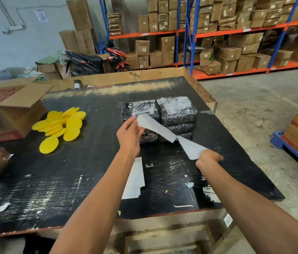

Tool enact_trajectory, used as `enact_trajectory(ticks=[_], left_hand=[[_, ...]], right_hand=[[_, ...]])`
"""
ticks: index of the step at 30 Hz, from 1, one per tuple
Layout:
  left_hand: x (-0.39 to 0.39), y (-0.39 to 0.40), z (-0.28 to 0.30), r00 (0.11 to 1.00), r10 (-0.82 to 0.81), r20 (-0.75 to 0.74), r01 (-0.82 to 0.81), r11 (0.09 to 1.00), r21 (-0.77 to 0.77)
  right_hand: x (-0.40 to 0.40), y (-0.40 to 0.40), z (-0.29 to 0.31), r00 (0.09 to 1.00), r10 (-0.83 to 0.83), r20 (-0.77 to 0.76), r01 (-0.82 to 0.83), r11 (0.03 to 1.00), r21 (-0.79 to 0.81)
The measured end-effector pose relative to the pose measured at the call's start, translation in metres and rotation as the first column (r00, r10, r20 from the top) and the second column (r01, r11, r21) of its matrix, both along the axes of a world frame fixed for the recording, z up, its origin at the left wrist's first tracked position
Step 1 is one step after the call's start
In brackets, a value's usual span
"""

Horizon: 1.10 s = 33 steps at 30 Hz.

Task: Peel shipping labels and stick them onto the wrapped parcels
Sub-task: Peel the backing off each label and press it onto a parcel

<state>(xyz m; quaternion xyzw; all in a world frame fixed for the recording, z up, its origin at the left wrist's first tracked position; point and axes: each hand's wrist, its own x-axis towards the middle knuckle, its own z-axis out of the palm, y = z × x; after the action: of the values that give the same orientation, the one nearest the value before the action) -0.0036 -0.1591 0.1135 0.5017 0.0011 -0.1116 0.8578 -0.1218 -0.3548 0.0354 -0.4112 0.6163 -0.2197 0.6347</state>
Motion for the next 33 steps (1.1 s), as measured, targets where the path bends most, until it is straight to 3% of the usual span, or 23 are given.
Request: enact_trajectory(ticks=[1, 3, 4, 6, 8, 10, 14, 18, 20, 23, 24, 26, 28, 31, 33], left_hand=[[0.005, 0.002, 0.005, 1.0, 0.025, 0.004, -0.025, 0.999, -0.021], [0.012, 0.006, 0.016, 0.997, 0.07, 0.017, -0.069, 0.996, -0.059], [0.014, 0.006, 0.021, 0.996, 0.085, 0.02, -0.084, 0.994, -0.072], [0.015, 0.003, 0.029, 0.995, 0.098, 0.025, -0.096, 0.993, -0.073], [0.013, -0.003, 0.034, 0.995, 0.096, 0.026, -0.094, 0.993, -0.076], [0.009, -0.01, 0.035, 0.996, 0.087, 0.019, -0.085, 0.993, -0.082], [-0.003, -0.02, 0.034, 0.998, 0.061, 0.007, -0.061, 0.996, -0.067], [-0.009, -0.026, 0.03, 0.998, 0.054, -0.011, -0.055, 0.997, -0.045], [-0.01, -0.027, 0.028, 0.998, 0.06, -0.023, -0.061, 0.998, -0.033], [-0.016, -0.029, 0.028, 0.997, 0.066, -0.029, -0.066, 0.998, -0.023], [-0.018, -0.031, 0.027, 0.997, 0.068, -0.031, -0.069, 0.997, -0.021], [-0.022, -0.036, 0.023, 0.997, 0.078, -0.015, -0.078, 0.997, 0.013], [-0.028, -0.046, 0.018, 0.995, 0.098, 0.031, -0.101, 0.992, 0.079], [-0.042, -0.065, 0.014, 0.992, 0.102, 0.078, -0.111, 0.986, 0.128], [-0.054, -0.078, 0.015, 0.993, 0.08, 0.084, -0.089, 0.989, 0.116]], right_hand=[[0.0, -0.002, -0.002, 0.942, -0.199, 0.272, 0.143, 0.967, 0.21], [-0.002, 0.001, -0.006, 0.893, -0.244, 0.378, 0.148, 0.953, 0.265], [0.0, 0.004, -0.006, 0.899, -0.161, 0.407, 0.067, 0.97, 0.234], [0.006, 0.013, -0.005, 0.93, 0.193, 0.312, -0.215, 0.976, 0.037], [0.003, 0.031, 0.003, 0.817, 0.52, 0.249, -0.522, 0.85, -0.062], [0.003, 0.047, 0.007, 0.67, 0.709, 0.219, -0.709, 0.699, -0.092], [0.011, 0.062, -0.012, 0.546, 0.825, 0.145, -0.822, 0.561, -0.099], [0.001, 0.062, -0.017, 0.484, 0.862, 0.148, -0.857, 0.501, -0.117], [-0.001, 0.051, -0.018, 0.498, 0.864, 0.071, -0.842, 0.502, -0.197], [-0.007, 0.035, -0.006, 0.616, 0.747, -0.25, -0.741, 0.443, -0.504], [-0.011, 0.032, 0.0, 0.708, 0.66, -0.254, -0.636, 0.438, -0.635], [-0.02, 0.029, 0.016, 0.849, 0.522, -0.084, -0.358, 0.45, -0.818], [-0.024, 0.027, 0.03, 0.857, 0.514, 0.023, -0.219, 0.404, -0.888], [-0.021, 0.025, 0.039, 0.807, 0.569, -0.155, -0.31, 0.186, -0.932], [-0.017, 0.019, 0.042, 0.815, 0.544, -0.198, -0.316, 0.13, -0.94]])
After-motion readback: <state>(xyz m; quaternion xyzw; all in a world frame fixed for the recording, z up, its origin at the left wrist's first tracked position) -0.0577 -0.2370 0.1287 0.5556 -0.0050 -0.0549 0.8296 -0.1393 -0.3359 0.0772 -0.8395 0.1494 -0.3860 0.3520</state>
